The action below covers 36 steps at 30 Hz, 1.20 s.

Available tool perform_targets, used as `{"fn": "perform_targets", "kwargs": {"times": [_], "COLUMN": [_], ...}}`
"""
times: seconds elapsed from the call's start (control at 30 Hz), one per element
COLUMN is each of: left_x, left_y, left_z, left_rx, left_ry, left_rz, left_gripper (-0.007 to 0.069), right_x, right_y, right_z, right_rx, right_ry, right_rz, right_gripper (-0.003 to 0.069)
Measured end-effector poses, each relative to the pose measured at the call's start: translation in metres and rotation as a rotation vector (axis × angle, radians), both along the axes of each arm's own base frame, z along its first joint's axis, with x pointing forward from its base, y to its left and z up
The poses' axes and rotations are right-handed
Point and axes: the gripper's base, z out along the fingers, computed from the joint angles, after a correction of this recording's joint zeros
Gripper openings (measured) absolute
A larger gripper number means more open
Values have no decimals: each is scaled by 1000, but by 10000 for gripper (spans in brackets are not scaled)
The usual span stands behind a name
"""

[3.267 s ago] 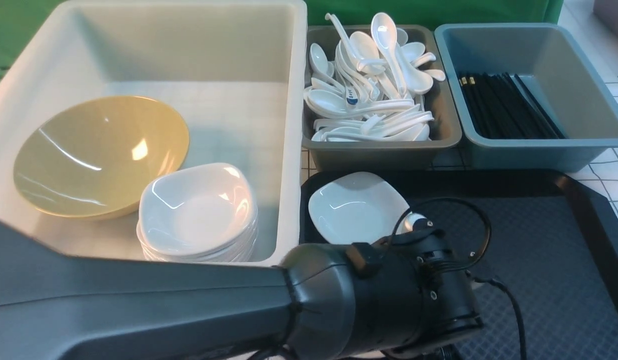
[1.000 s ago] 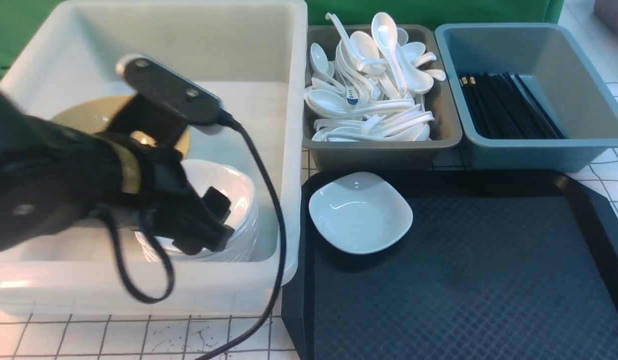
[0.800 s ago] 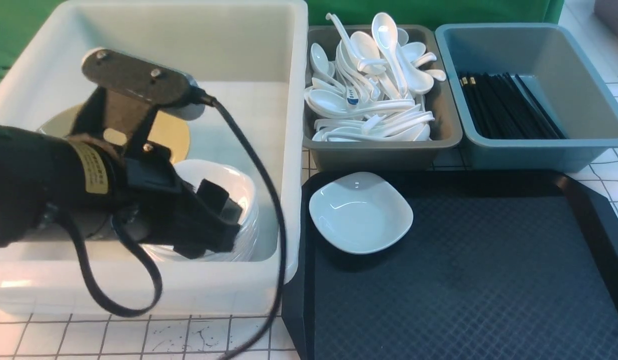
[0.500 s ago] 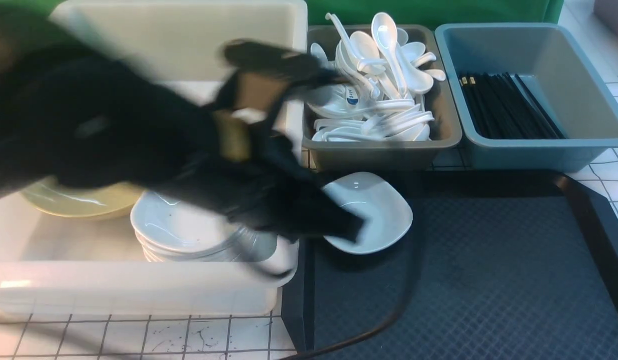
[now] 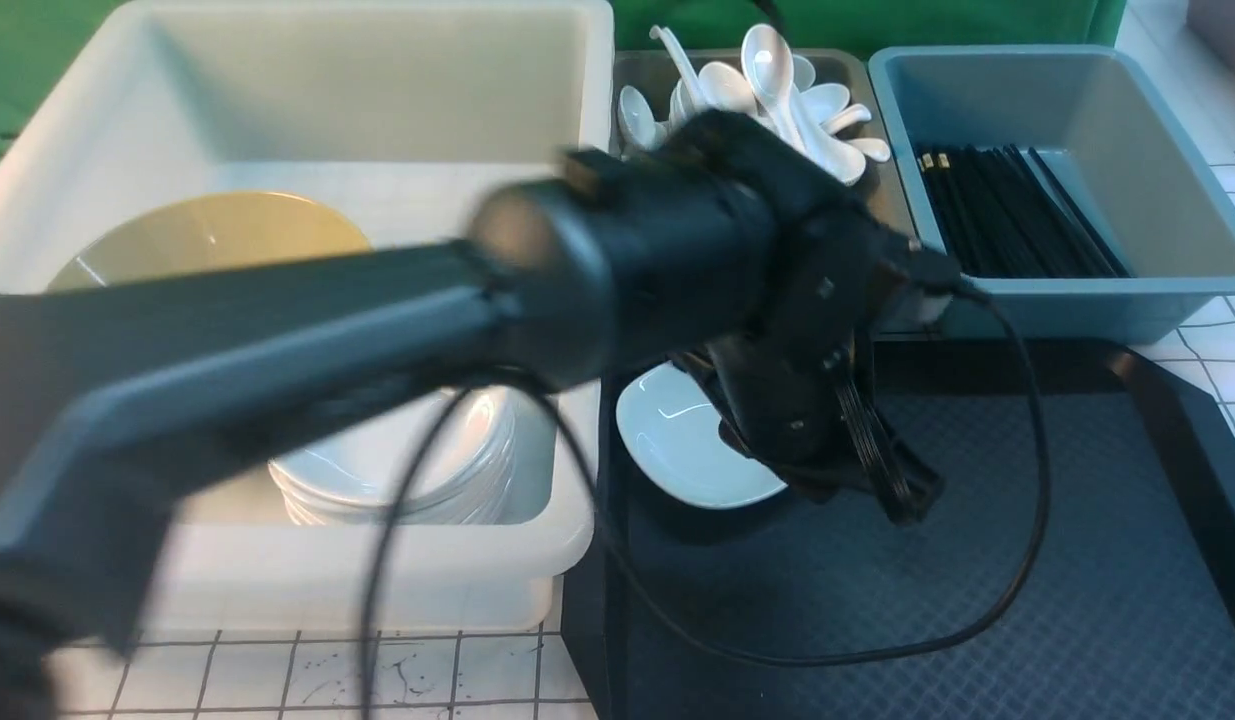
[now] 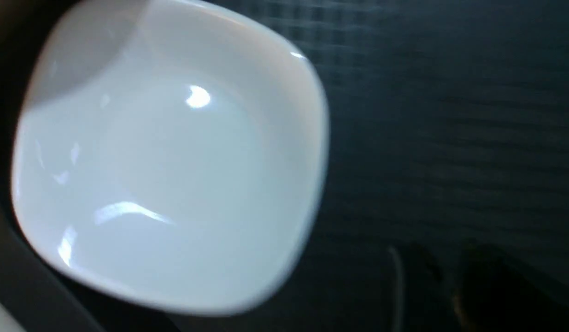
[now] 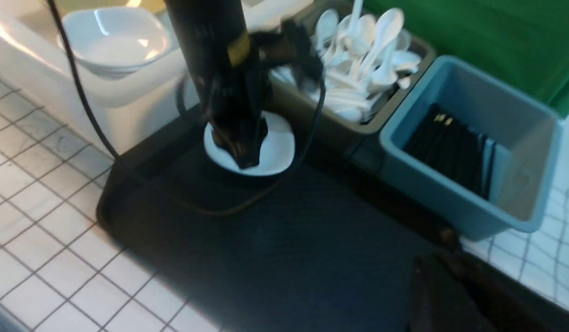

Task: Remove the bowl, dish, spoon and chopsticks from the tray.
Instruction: Use the left arm to grab the plate

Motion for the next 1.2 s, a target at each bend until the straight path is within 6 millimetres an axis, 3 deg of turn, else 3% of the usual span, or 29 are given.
{"fn": "perform_targets", "kwargs": {"times": [0.17,0.3,0.53,0.73,0.8,0.9,0.97,1.0,1.2], "left_x": [19,34,42,46,45,45,44,43,31], "left_y": [-7,-4,-7,-9,-9,-9,-11,-11,-14], "left_z": [-28,-42,-70,-73,-73,-74,-74,-73,-60], "left_rx": [66,74,117,123,125,125,132,154,174], "left_ry": [-47,-81,-87,-109,-109,-108,-109,-122,-124], "left_rz": [8,25,10,0,-2,-2,-10,-25,-41], "left_gripper": [365,435,435,433,426,327,153,107,86], "right_x": [-4,-4,-4,-4,-4,-4,-4,-4,-4], "right_y": [-1,-1,-1,-1,-1,-1,-1,-1,-1], "right_z": [0,0,0,0,0,0,0,0,0], "right_rx": [12,15,15,17,17,17,17,17,15], "right_ry": [-7,-6,-6,-5,-5,-5,-5,-5,-6], "right_rz": [-5,-6,-6,-6,-6,-6,-6,-6,-6], "right_gripper": [46,46,46,46,46,46,46,46,46]}}
